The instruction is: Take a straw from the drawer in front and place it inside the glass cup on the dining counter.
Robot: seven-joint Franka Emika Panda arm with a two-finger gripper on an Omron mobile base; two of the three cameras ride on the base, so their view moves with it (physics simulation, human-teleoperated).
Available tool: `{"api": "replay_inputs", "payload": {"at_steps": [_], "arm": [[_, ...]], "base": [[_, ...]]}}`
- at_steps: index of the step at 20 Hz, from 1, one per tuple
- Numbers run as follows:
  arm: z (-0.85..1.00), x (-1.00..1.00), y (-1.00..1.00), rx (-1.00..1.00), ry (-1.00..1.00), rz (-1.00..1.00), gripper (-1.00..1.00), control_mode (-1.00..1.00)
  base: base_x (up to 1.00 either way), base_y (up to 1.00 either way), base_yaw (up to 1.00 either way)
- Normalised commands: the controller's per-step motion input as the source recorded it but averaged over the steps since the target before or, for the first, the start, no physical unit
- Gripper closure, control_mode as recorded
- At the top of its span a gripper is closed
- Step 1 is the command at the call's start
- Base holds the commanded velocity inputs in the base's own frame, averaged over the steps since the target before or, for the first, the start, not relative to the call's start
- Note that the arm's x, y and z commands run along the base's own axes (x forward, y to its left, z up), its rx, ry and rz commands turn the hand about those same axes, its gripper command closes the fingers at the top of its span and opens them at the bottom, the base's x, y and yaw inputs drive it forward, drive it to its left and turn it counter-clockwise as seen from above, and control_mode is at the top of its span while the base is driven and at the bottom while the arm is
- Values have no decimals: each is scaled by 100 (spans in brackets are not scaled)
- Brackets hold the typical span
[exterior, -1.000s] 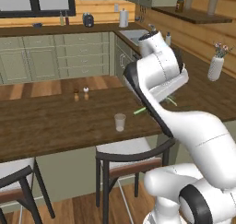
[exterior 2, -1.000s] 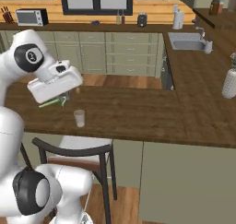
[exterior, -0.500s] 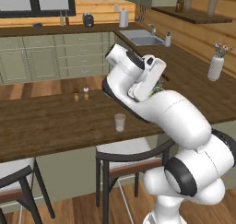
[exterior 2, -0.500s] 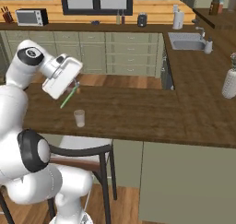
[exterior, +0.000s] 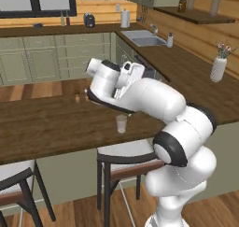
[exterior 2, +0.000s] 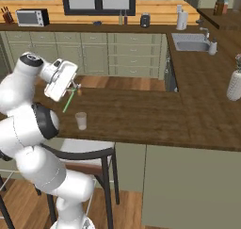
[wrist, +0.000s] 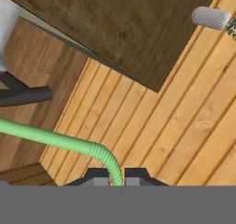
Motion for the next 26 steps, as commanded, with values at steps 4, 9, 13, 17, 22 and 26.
{"api": "replay_inputs", "payload": {"at_steps": [4,9,13,17,22,26], "arm": [[-31,42,24,-18,1,0,100,-100],[-29,47,2,-22,0,0,100,-100],[-18,34,0,-14,0,0,100,-100],[-17,31,0,-3,0,0,100,-100],[-17,30,6,-1,0,0,100,-100],[-24,20,13,0,0,0,100,-100]], "base": [[0,0,0],[0,0,0],[0,0,0],[0,0,0],[0,0,0],[0,0,0]]}}
